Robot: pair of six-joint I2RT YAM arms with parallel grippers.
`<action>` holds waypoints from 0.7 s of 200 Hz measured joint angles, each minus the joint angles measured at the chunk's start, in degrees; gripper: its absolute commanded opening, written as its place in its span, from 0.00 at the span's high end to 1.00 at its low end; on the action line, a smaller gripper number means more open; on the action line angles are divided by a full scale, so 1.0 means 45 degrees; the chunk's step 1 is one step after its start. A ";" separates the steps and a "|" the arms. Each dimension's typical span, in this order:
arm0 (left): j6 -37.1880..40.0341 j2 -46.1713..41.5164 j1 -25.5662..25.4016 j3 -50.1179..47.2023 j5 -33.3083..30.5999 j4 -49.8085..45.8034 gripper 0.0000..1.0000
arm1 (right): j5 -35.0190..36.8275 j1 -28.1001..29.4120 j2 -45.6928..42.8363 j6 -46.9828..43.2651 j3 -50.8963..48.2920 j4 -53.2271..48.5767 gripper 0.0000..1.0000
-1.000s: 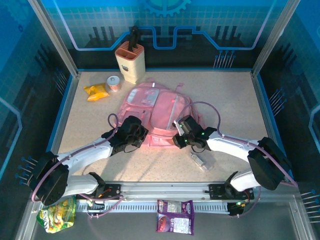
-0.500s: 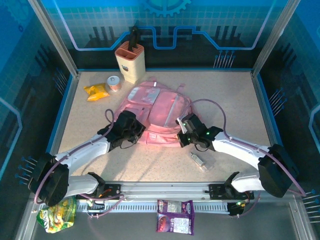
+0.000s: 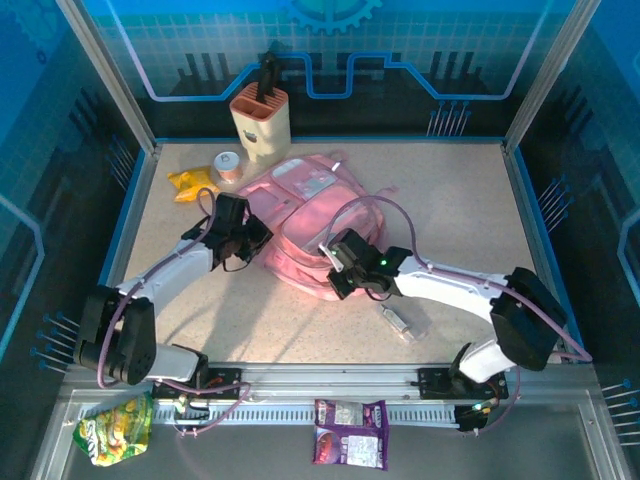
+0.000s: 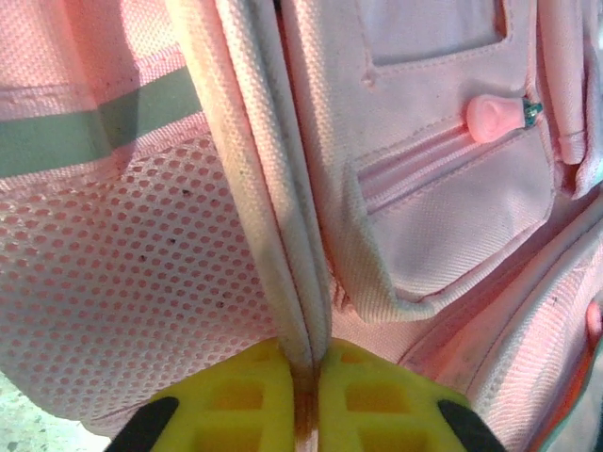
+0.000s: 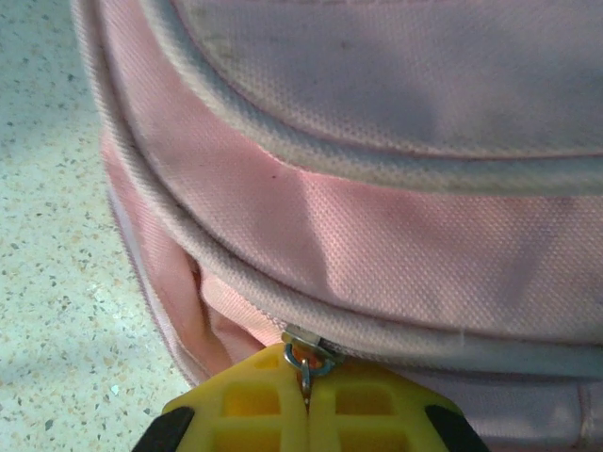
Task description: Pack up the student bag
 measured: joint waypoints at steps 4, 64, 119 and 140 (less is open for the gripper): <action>0.0112 -0.0029 -0.0005 0.0005 0.0000 -0.0029 0.77 | -0.0034 0.0000 0.0092 0.0063 0.0034 -0.0015 1.00; -0.2924 -0.2696 -0.2919 -0.2283 -0.1302 0.0753 0.55 | -0.0364 0.0000 0.0389 0.0709 0.0126 -0.0039 1.00; -0.6601 -0.2919 -0.5338 -0.2953 -0.3011 0.1350 0.56 | -0.0408 0.0000 0.0389 0.0903 0.0126 -0.0005 1.00; -0.7732 -0.2803 -0.5926 -0.3186 -0.3575 0.1690 0.57 | -0.0423 0.0000 0.0389 0.1005 0.0121 0.0000 1.00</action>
